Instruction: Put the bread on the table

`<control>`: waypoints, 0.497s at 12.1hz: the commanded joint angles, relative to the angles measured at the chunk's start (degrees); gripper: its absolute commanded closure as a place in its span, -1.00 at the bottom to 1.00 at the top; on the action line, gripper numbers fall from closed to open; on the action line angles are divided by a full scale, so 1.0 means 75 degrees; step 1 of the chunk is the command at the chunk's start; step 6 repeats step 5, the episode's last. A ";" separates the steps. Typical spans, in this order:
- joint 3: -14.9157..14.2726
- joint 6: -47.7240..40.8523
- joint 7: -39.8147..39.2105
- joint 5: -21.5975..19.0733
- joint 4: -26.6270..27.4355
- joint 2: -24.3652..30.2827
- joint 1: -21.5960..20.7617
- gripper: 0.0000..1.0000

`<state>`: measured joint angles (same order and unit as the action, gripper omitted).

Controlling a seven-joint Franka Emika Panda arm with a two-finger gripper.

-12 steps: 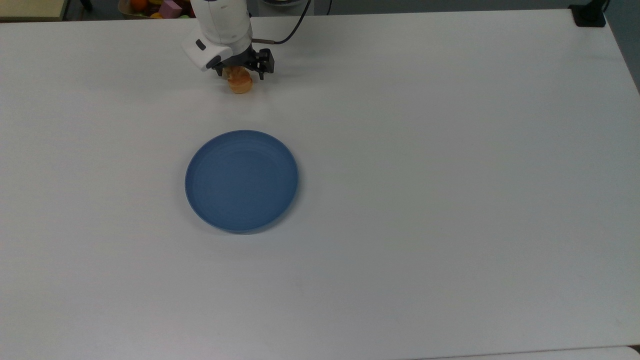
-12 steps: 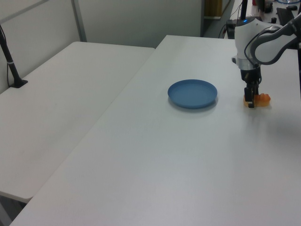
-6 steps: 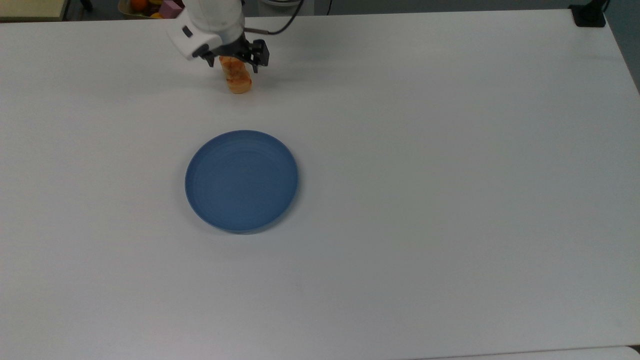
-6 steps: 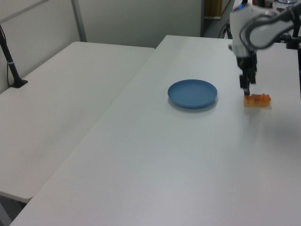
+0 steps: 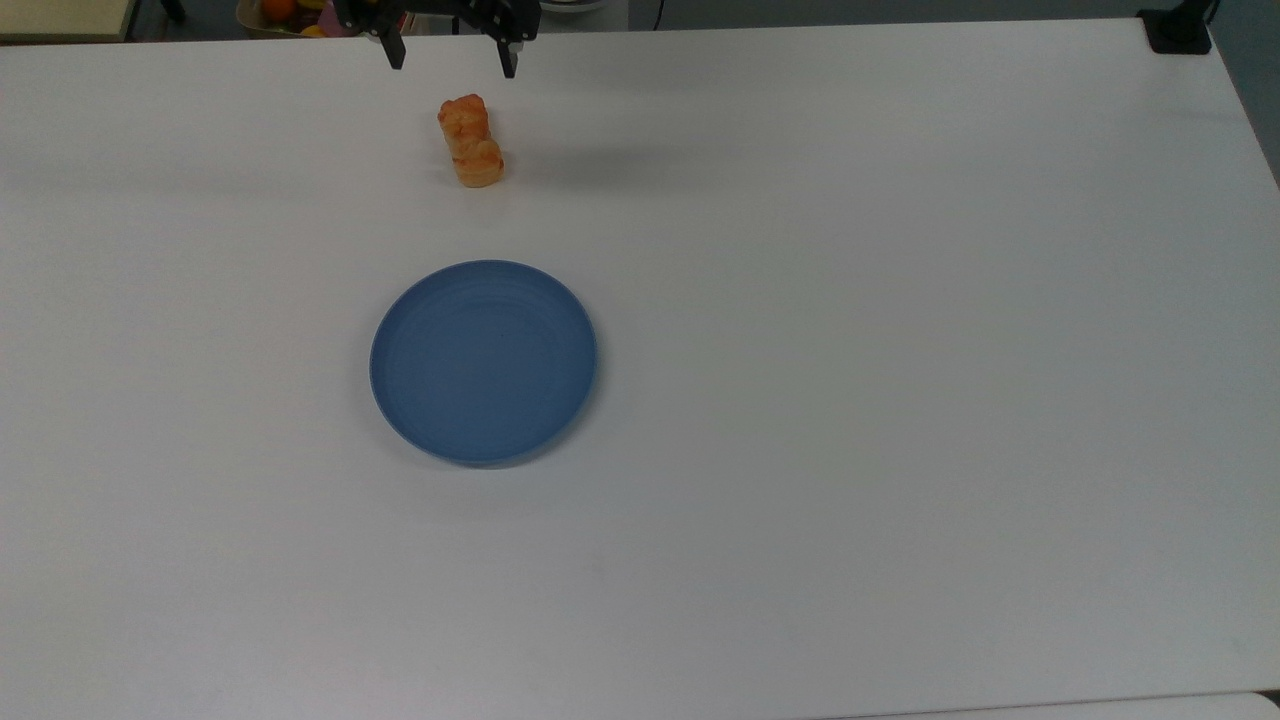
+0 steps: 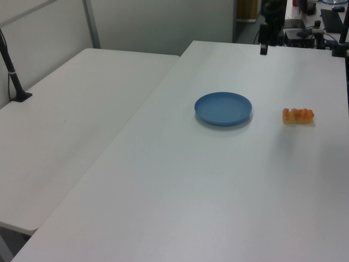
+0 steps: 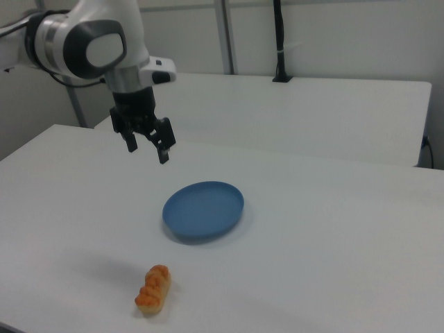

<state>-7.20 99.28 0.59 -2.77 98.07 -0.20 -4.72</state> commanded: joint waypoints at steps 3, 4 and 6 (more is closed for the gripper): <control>0.0046 -0.0428 0.0108 -0.0088 -0.0572 -0.0196 0.0055 -1.00; 0.0045 -0.0522 0.0121 -0.0076 -0.0572 -0.0173 0.0055 -1.00; 0.0045 -0.0523 0.0121 -0.0065 -0.0572 -0.0172 0.0055 -1.00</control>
